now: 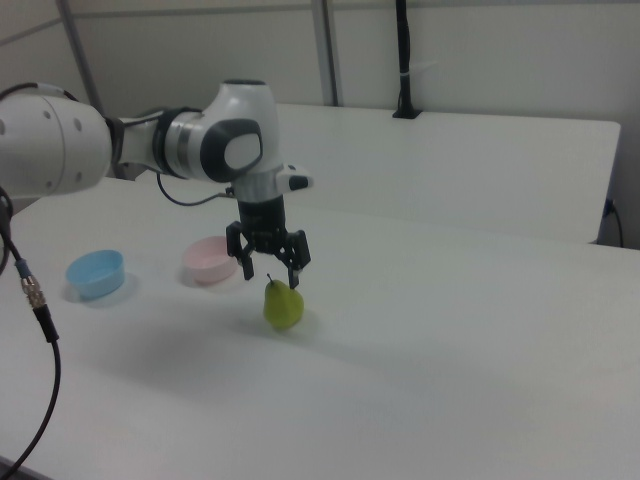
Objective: Place the pear in the bowl
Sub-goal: 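Lower the gripper onto the yellow-green pear and close on it, then lift the pear and carry it over the pink bowl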
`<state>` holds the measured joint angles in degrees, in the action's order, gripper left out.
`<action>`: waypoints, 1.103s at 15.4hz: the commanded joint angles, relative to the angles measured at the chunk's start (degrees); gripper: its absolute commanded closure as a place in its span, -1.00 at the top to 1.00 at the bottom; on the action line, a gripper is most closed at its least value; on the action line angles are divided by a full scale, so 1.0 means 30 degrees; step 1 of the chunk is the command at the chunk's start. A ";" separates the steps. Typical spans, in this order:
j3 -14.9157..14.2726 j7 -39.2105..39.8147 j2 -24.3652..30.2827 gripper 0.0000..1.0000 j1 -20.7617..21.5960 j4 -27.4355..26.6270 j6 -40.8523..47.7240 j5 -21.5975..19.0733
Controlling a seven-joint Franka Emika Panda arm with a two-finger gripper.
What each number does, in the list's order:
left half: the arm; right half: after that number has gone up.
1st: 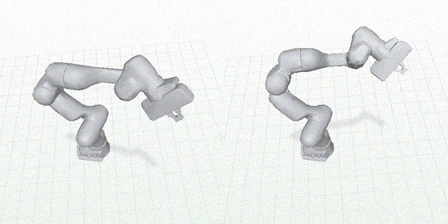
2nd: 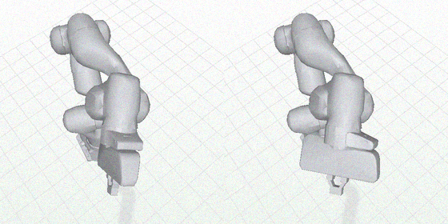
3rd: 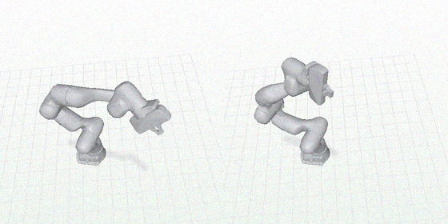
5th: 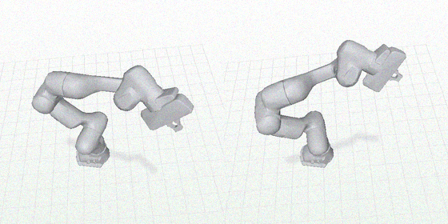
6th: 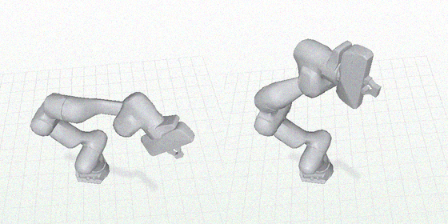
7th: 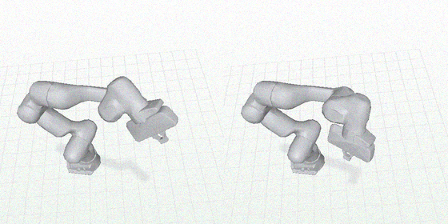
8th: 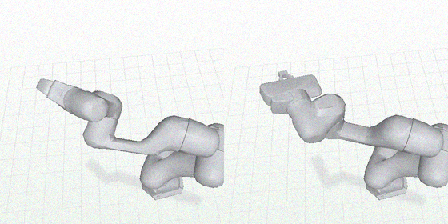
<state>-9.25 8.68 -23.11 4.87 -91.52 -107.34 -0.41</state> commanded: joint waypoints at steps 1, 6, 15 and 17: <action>-0.0228 -0.0223 -0.1110 1.00 0.0719 -0.0490 -0.1309 0.0488; -0.0227 -0.1046 -0.2052 0.86 0.0807 -0.0490 -0.3127 0.1104; -0.0257 -0.1076 -0.0736 -0.18 0.0807 -0.0228 -0.1991 0.0870; -0.0257 -0.1104 -0.0412 -0.18 0.0836 0.0590 -0.0848 0.0695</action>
<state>-9.37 6.39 -27.79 6.52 -91.27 -114.94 2.07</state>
